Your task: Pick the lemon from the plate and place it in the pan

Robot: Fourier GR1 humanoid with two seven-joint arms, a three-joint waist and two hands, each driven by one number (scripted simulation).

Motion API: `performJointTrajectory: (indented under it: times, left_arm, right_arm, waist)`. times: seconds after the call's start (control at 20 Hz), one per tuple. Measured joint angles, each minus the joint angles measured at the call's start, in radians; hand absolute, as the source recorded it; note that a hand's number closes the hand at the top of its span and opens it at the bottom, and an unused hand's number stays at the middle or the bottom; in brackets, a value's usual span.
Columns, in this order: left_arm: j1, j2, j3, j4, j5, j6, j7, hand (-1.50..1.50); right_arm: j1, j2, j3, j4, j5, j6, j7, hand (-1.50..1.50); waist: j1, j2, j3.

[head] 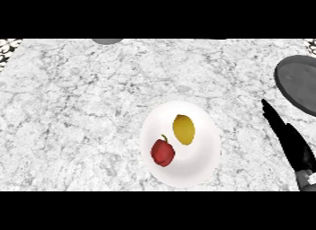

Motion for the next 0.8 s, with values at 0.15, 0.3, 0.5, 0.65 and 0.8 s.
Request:
performJointTrajectory:
  times: [0.15, 0.3, 0.5, 0.65, 0.8]
  left_arm:
    - [-0.009, -0.024, -0.012, -0.024, 0.024, -0.022, 0.015, 0.00]
    - [-0.046, -0.082, -0.059, -0.036, 0.050, -0.048, 0.034, 0.00]
    - [-0.075, -0.157, -0.110, -0.030, 0.086, -0.065, 0.086, 0.00]
    - [-0.087, -0.181, -0.118, -0.023, 0.099, -0.065, 0.112, 0.00]
    - [-0.098, -0.201, -0.121, -0.004, 0.099, -0.064, 0.123, 0.00]
  right_arm:
    - [-0.069, 0.018, 0.059, -0.011, 0.013, 0.082, -0.051, 1.50]
    - [-0.173, 0.037, 0.151, -0.040, 0.023, 0.215, -0.132, 1.50]
    - [-0.268, 0.037, 0.185, -0.050, 0.137, 0.221, -0.328, -1.50]
    - [-0.264, 0.014, 0.149, -0.041, 0.214, 0.151, -0.518, -1.50]
    - [-0.253, -0.034, 0.108, -0.065, 0.267, 0.113, -0.630, -1.50]
  waist:
    - [0.005, 0.012, 0.004]
    - [0.033, 0.027, 0.007]
    - [0.012, 0.028, 0.009]
    - [-0.012, 0.025, 0.010]
    - [-0.026, 0.021, 0.009]
